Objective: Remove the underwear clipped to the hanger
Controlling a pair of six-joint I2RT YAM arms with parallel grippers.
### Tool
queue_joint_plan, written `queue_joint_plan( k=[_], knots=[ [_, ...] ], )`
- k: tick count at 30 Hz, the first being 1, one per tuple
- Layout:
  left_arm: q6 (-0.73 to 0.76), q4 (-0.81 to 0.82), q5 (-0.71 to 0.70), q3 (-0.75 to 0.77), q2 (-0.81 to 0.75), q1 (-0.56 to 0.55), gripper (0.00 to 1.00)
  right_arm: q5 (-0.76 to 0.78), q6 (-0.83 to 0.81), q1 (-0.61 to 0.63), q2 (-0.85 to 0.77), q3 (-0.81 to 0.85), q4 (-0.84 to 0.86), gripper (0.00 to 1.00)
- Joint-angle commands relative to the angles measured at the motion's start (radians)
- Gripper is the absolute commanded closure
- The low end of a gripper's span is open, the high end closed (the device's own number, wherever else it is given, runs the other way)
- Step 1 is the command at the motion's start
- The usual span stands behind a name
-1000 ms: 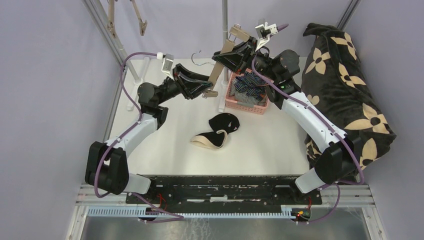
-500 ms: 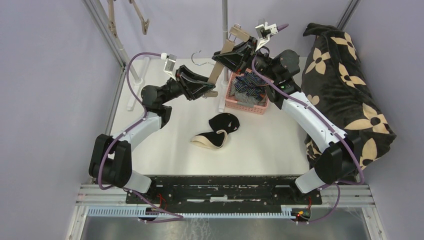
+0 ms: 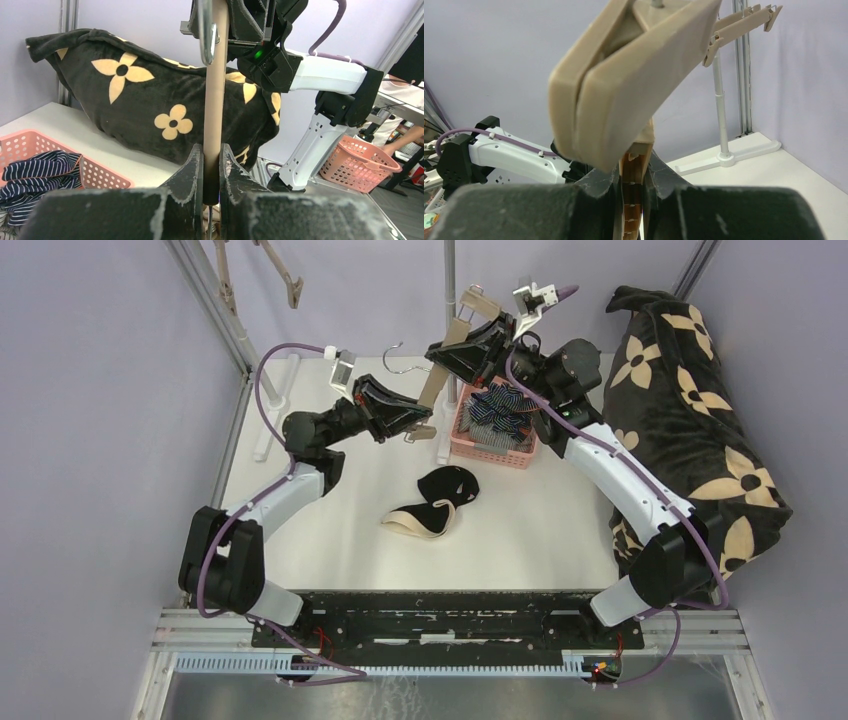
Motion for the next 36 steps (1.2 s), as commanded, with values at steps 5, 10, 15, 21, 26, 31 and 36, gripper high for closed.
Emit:
queue_joint_plan(
  k=[5,10,15,21,26,31,36],
  knots=[
    [0.021,-0.132,-0.067,0.101,-0.118,-0.007,0.97,0.011,-0.079,0.011,-0.043,-0.032,0.042,0.41],
    [0.259,-0.582,-0.119,0.173,-0.259,-0.008,0.97,-0.033,-0.109,0.011,-0.050,-0.013,-0.038,0.00],
    [0.594,-1.246,-0.309,0.340,-0.344,-0.007,0.97,-0.026,-0.191,0.013,-0.102,-0.058,-0.102,0.00],
    [0.812,-1.701,-0.643,0.472,-0.351,-0.004,0.97,0.034,-0.463,0.049,-0.181,-0.141,-0.395,0.00],
    [0.872,-1.887,-0.759,0.528,-0.305,0.023,0.97,0.259,-0.748,0.174,-0.203,-0.186,-0.798,0.00],
    [0.873,-1.907,-0.798,0.526,-0.267,0.065,0.97,0.455,-0.849,0.314,-0.129,-0.233,-0.990,0.00],
    [0.855,-1.917,-0.798,0.624,-0.229,0.072,0.97,0.625,-0.849,0.372,-0.065,-0.308,-1.009,0.00]
  ],
)
